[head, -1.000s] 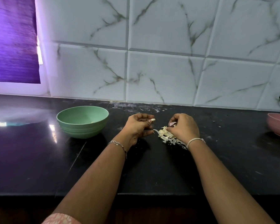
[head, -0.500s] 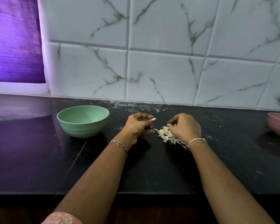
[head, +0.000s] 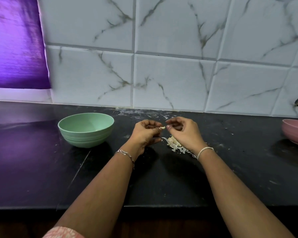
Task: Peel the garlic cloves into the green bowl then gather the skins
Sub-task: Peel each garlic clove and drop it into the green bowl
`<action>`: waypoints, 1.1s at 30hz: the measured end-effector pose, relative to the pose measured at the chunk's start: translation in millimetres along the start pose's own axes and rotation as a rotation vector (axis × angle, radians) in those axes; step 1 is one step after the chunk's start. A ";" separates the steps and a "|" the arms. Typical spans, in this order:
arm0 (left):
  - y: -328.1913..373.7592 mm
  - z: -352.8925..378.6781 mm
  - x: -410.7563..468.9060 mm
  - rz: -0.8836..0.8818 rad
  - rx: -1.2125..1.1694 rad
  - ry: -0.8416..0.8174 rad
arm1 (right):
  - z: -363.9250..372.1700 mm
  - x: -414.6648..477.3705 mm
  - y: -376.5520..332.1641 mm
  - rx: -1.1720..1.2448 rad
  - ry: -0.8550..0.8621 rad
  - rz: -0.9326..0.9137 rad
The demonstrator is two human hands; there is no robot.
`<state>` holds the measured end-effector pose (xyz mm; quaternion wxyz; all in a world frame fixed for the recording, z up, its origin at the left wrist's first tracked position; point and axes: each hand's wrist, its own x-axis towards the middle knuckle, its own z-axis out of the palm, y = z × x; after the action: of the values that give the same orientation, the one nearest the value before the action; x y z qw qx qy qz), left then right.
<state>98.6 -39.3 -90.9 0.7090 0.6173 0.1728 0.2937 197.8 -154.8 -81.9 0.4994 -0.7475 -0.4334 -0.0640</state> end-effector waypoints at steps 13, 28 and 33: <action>0.8 1.8 -2.4 0.086 0.077 -0.084 | 5.7 -0.1 -0.2 0.276 -0.014 0.181; -1.2 -0.7 -1.1 0.048 0.050 -0.066 | 6.3 -0.9 0.1 0.234 -0.018 0.147; -1.8 -1.1 -0.7 0.044 0.045 -0.056 | 7.0 -0.8 1.2 0.204 -0.001 0.134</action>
<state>97.7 -39.0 -92.9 0.6927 0.6449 0.1459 0.2880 195.8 -149.8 -86.6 0.5758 -0.7201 -0.3869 0.0141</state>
